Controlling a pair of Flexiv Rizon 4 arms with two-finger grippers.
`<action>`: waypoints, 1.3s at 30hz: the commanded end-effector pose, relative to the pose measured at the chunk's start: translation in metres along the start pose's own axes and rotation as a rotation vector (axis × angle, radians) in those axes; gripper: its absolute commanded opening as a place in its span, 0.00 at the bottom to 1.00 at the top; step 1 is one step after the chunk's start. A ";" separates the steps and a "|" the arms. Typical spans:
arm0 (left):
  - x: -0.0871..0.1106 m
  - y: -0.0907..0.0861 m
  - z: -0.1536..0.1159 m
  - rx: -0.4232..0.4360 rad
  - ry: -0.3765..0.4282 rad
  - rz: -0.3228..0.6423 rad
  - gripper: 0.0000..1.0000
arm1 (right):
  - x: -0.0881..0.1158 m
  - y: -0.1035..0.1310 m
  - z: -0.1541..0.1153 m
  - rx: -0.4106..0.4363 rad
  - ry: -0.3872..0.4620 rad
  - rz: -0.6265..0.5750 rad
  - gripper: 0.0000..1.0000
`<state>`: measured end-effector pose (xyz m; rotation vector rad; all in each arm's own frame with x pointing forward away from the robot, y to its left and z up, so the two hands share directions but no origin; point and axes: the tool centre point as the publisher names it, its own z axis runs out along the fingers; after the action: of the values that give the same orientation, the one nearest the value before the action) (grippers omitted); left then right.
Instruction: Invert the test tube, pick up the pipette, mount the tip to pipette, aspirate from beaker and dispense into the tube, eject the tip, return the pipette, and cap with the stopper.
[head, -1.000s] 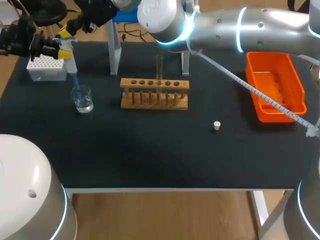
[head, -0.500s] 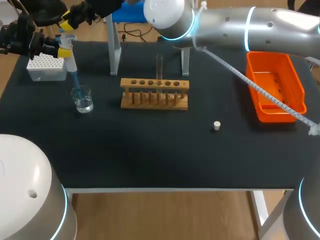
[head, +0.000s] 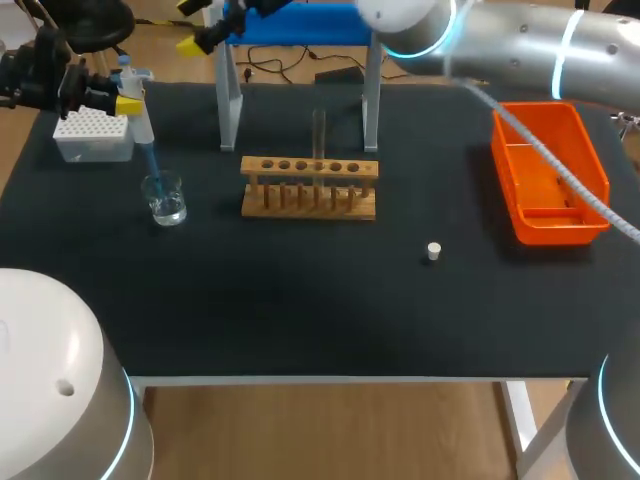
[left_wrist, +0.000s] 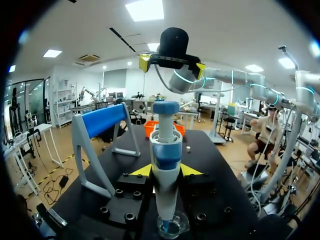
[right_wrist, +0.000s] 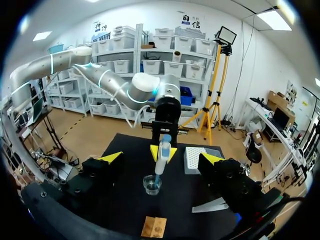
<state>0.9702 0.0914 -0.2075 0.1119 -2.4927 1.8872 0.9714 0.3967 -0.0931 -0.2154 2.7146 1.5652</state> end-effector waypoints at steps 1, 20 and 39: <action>-0.001 0.000 -0.001 0.000 0.004 0.001 0.00 | 0.011 -0.017 -0.054 -0.018 0.011 -0.021 1.00; -0.001 0.000 -0.001 0.000 0.004 0.001 0.00 | 0.049 -0.114 -0.123 -0.047 -0.040 0.014 1.00; -0.001 0.000 -0.001 0.000 0.004 0.001 0.00 | 0.051 -0.178 -0.106 -0.026 0.020 0.048 1.00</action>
<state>0.9702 0.0914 -0.2074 0.1120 -2.4927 1.8871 0.9428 0.2095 -0.1919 -0.1581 2.7308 1.6104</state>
